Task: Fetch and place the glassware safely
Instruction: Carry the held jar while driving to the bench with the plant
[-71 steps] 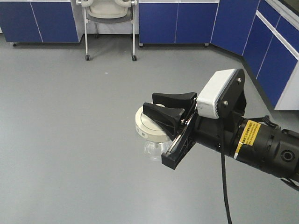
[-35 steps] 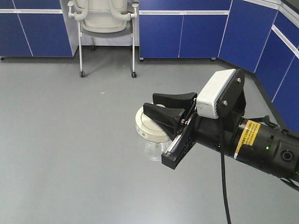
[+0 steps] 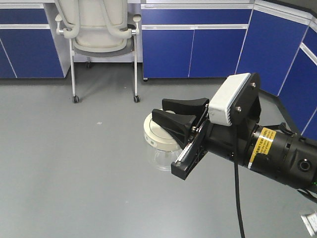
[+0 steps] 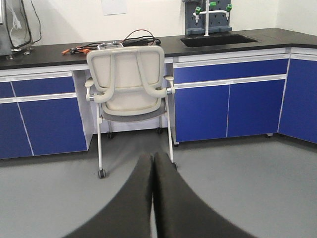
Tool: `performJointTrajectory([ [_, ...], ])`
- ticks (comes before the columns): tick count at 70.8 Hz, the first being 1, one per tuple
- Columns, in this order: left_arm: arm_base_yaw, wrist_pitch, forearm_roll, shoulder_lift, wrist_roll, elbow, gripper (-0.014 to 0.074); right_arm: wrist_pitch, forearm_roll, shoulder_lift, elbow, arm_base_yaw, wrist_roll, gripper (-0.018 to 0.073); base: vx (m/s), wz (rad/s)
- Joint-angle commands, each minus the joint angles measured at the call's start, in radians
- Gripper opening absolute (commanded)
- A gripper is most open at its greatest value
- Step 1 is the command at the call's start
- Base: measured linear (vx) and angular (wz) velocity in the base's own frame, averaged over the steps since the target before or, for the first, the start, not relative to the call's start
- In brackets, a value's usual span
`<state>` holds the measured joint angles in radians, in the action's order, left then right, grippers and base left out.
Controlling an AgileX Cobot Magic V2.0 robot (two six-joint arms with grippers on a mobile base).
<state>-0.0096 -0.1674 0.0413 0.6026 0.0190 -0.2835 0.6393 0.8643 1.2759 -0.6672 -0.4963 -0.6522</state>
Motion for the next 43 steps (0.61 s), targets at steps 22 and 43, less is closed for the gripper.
performJointTrajectory([
  [22,-0.006,-0.075,-0.009,0.000,-0.003,-0.025,-0.0007,0.076,-0.041,-0.030,-0.030,0.002,0.004,-0.0003,0.50,0.00],
  [43,-0.006,-0.075,-0.009,0.000,-0.003,-0.025,-0.0007,0.076,-0.041,-0.030,-0.030,0.002,0.004,-0.0003,0.43,-0.03],
])
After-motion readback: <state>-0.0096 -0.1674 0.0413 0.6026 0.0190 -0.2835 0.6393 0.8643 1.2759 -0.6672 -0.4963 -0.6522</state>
